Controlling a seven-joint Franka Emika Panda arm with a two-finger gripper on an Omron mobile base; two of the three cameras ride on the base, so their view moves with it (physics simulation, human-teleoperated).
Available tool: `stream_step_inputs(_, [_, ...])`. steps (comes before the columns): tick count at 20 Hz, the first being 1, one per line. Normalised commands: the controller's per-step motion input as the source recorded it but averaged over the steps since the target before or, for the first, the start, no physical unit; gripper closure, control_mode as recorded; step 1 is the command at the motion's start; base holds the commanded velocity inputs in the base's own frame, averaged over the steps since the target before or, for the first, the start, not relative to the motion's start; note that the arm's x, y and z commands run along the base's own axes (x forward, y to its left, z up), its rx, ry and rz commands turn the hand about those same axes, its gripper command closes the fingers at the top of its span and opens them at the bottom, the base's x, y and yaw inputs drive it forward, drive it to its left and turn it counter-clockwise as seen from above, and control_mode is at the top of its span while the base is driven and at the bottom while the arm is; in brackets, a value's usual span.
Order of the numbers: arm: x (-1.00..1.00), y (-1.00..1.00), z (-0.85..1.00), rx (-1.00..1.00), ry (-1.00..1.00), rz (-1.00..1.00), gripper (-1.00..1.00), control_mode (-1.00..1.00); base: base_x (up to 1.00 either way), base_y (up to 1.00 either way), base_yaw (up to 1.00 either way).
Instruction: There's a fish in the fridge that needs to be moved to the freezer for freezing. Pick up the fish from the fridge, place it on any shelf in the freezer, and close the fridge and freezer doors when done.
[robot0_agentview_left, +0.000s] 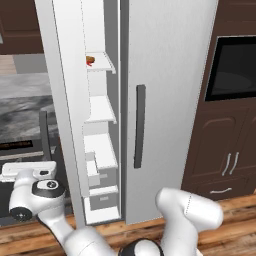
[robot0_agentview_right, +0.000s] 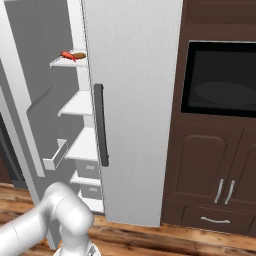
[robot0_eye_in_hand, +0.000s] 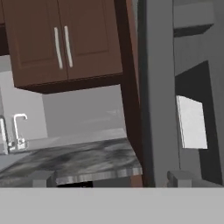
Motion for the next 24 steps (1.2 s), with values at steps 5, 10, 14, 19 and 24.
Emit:
stream_step_inputs(5, [0.48,0.0,-0.2,0.0,-0.01,-0.06,-1.0,-1.0,0.0,0.0,0.0])
stream_step_inputs(10, [0.31,-0.08,-0.1,0.0,0.0,-0.06,-1.0,-1.0,0.0,0.0,0.0])
stream_step_inputs(14, [0.36,-0.11,-0.1,0.0,0.0,-0.07,-1.0,-1.0,0.0,0.0,0.0])
stream_step_inputs(19, [0.2,-0.39,-0.06,0.0,0.0,-0.07,-1.0,-1.0,0.0,0.0,0.0])
stream_step_inputs(24, [0.18,-0.88,-0.02,0.01,0.0,-0.08,-1.0,-1.0,0.0,0.0,0.0])
